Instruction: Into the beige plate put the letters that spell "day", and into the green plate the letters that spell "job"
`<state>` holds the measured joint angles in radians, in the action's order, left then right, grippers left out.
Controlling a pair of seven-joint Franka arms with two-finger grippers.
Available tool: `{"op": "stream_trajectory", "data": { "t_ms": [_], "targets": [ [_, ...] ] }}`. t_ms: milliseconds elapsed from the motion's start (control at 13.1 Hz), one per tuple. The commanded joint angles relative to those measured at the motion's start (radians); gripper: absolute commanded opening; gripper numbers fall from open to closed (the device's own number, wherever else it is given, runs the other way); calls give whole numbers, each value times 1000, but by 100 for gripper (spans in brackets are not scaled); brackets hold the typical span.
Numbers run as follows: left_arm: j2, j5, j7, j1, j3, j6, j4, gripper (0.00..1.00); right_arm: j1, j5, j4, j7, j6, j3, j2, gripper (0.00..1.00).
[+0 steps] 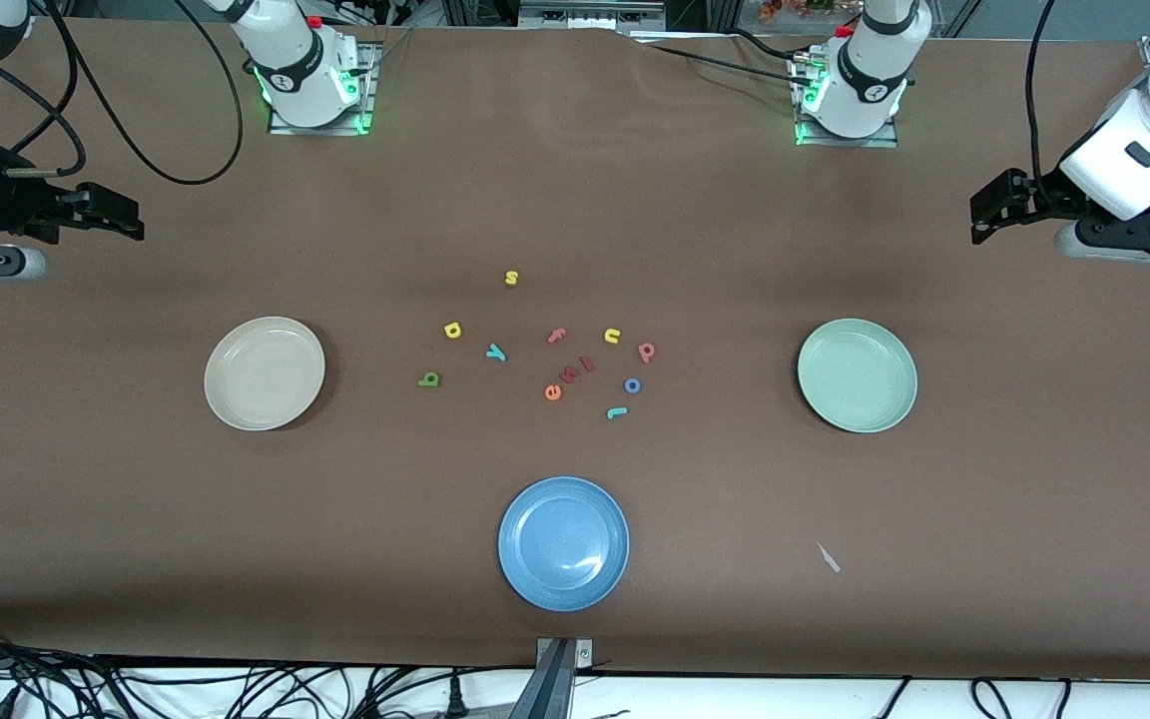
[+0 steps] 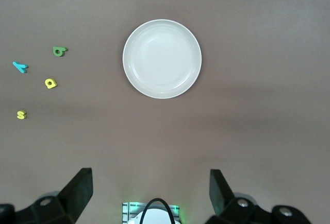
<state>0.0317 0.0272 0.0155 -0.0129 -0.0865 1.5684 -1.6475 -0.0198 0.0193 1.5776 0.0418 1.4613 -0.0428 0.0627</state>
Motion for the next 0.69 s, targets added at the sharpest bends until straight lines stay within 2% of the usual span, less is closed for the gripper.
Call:
{"op": "stream_trajectory", "data": {
  "t_ms": [0, 612],
  "targets": [
    [-12, -23, -5, 8, -6, -21, 29, 100, 0, 14, -16, 0, -19, -2, 5, 100],
    [-12, -21, -5, 10, -6, -22, 37, 100, 1, 13, -21, 1, -19, -3, 6, 100]
  ]
}}
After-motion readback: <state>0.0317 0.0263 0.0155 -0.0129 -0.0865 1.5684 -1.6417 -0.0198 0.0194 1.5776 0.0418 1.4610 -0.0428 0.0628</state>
